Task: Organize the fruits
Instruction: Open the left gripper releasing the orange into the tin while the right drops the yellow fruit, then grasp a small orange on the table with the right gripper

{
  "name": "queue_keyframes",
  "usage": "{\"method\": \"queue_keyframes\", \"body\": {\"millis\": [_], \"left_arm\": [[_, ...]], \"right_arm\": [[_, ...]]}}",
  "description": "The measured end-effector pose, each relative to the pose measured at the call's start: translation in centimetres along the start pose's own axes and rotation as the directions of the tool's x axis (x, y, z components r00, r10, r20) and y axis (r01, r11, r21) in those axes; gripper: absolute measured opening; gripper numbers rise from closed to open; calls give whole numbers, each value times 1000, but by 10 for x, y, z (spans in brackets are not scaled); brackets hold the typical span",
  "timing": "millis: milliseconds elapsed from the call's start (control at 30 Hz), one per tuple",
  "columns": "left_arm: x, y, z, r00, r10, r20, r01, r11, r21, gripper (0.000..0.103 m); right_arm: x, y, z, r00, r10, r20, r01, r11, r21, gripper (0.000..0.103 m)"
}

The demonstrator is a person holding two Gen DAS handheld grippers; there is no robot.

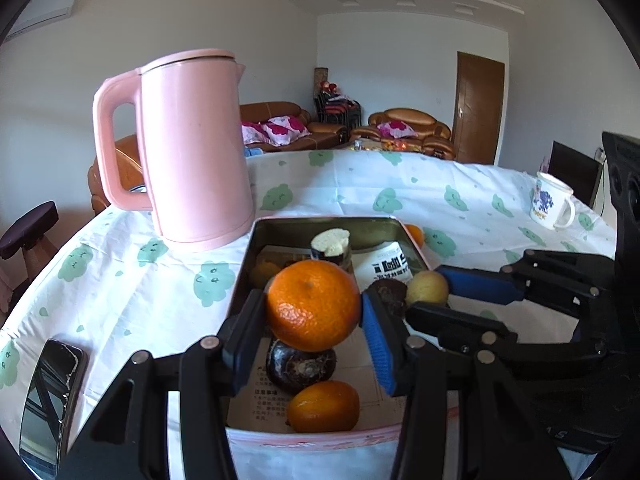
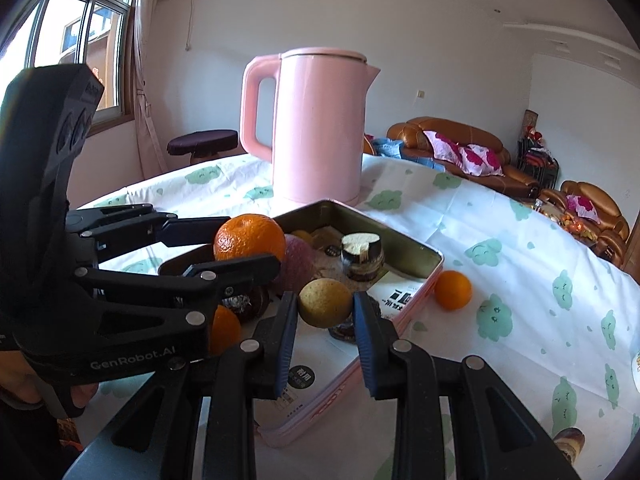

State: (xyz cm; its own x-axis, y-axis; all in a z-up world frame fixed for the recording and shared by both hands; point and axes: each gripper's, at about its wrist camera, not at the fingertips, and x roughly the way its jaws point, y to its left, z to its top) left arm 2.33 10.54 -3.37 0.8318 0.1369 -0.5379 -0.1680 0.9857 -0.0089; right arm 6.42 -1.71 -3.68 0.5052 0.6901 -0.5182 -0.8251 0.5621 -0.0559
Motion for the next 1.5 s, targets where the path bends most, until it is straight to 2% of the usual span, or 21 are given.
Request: {"method": "queue_keyframes", "body": {"millis": [500, 533, 633, 767, 833, 967, 1100, 1267, 1367, 1500], "left_arm": [[8, -2, -2, 999, 5, -51, -3, 1000, 25, 52], [8, -2, -1, 999, 8, -53, -7, 1000, 25, 53], [6, 0, -2, 999, 27, -47, -27, 1000, 13, 66], [-1, 3, -1, 999, 23, -27, -23, 1000, -1, 76], [-6, 1, 2, 1000, 14, -5, -14, 1000, -10, 82], [-15, -1, 10, 999, 3, 50, 0, 999, -49, 102], [-13, -11, 18, 997, -17, 71, 21, 998, -53, 103], [-4, -13, 34, 997, 11, 78, -6, 998, -60, 103], [6, -8, 51, 996, 36, 86, -30, 998, -60, 103], [20, 3, 67, 997, 43, 61, -38, 995, -89, 103]], "right_arm": [[8, -7, -3, 997, 53, -64, -51, 998, 33, 31], [8, -8, -3, 996, 58, -68, -55, 998, 41, 31], [6, -10, -3, 996, 70, -62, -66, 997, 50, 34], [-2, -15, -4, 997, 65, -46, -62, 996, 69, 47], [-11, -21, -3, 998, 52, -29, -49, 996, 78, 49], [-28, -43, 3, 1000, 17, 2, -17, 992, 122, 54], [-32, -74, 10, 997, -83, -1, 82, 979, 188, 57], [-10, -118, 12, 982, -169, -82, 187, 926, 328, 57], [7, -131, 14, 978, -169, -120, 202, 908, 367, 57], [32, -138, 18, 974, -143, -177, 201, 906, 372, 57]]}}
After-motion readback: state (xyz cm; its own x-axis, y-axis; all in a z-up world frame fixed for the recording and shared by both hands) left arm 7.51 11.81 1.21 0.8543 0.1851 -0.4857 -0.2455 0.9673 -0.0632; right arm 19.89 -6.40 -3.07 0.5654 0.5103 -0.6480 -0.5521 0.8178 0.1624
